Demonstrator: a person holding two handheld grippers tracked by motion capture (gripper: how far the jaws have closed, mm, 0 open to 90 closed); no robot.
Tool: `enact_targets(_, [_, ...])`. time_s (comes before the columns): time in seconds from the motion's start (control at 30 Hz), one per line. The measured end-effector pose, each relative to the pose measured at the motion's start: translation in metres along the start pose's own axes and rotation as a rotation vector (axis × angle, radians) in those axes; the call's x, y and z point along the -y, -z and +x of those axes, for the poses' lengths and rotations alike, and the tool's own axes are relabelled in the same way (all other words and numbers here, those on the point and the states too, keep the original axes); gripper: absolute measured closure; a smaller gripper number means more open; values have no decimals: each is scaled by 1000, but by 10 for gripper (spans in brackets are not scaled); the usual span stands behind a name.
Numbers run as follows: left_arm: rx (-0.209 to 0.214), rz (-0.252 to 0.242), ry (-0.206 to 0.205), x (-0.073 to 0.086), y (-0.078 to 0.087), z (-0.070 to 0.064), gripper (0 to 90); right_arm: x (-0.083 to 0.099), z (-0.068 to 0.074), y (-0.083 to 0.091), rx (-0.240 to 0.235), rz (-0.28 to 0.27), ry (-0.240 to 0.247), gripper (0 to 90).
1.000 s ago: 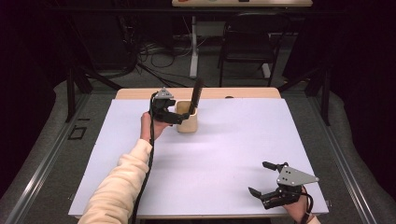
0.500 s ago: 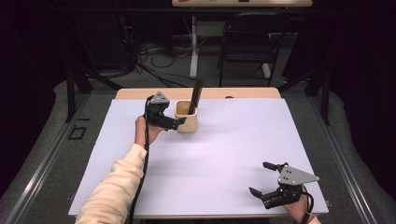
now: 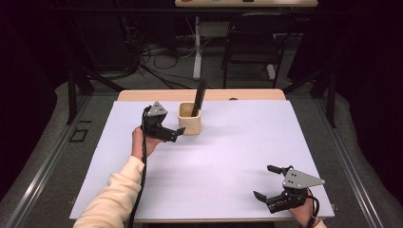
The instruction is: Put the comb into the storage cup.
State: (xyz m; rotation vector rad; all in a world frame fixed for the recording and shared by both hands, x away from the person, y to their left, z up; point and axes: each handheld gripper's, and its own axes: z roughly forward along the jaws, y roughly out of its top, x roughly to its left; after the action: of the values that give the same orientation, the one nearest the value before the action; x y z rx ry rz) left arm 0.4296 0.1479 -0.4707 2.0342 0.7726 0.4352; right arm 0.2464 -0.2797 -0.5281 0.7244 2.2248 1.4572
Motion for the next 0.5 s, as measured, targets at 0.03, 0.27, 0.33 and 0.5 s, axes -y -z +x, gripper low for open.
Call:
enact_targets(0.03, [-2,-2,0,1,1,-1,0,0,0,0,0,1,1,10])
enact_targets(0.27, [1,-8,-9,8,7,-9,0,0,1,-1,6,9,3,10])
enact_targets(0.33, [0,-12,-11,11,9,-12,0,-1,1,-1,5,11,5,10])
enact_targets(0.5, [-2,-14,-19,17,15,-19,0,-1,2,-1,9,9,5,10])
